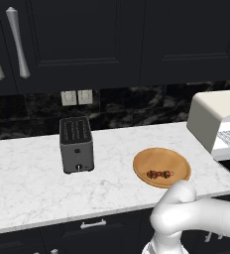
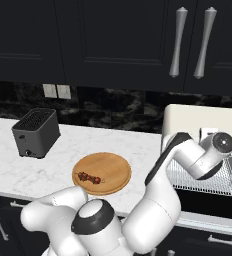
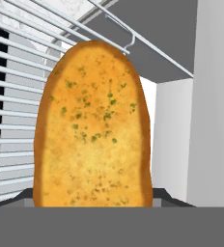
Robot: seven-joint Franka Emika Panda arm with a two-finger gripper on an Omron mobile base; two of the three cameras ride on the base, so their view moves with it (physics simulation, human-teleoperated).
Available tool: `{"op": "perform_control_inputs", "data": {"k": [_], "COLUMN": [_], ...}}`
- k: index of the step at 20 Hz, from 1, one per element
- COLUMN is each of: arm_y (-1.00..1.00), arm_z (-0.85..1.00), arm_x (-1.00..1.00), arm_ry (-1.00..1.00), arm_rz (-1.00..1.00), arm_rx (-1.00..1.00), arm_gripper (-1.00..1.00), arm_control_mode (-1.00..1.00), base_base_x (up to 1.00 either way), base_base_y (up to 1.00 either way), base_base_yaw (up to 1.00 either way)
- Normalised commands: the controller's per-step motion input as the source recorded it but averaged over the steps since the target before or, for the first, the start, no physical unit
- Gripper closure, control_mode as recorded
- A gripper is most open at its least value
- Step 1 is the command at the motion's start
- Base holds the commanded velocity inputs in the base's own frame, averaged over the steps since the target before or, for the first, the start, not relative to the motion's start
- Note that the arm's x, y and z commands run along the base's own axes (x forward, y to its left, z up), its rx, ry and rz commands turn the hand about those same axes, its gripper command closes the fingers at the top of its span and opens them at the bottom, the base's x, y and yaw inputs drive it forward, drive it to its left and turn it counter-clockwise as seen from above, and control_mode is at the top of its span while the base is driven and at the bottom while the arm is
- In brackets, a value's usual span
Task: Pick up the kebab skewer and baguette bread, and place them inside the toaster oven. Close the toaster oven door and start by setting the timer.
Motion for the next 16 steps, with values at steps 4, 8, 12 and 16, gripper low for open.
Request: {"op": "perform_control_inputs", "data": {"k": [4, 8, 12, 16], "arm_y": [0.00, 0.00, 0.00, 0.00], "arm_z": [-0.36, -0.10, 0.00, 0.00], "arm_x": [0.23, 0.09, 0.00, 0.00], "arm_ry": [0.00, 0.00, 0.00, 0.00], "arm_rz": [0.00, 0.00, 0.00, 0.00], "arm_rx": [0.00, 0.00, 0.00, 0.00], "arm_gripper": [-1.00, -1.00, -1.00, -1.00], "arm_control_mode": [-1.00, -1.00, -1.00, -1.00], "base_base_x": [0.00, 0.00, 0.00, 0.00], "base_base_y": [0.00, 0.00, 0.00, 0.00], "base_base_yaw": [0.00, 0.00, 0.00, 0.00]}}
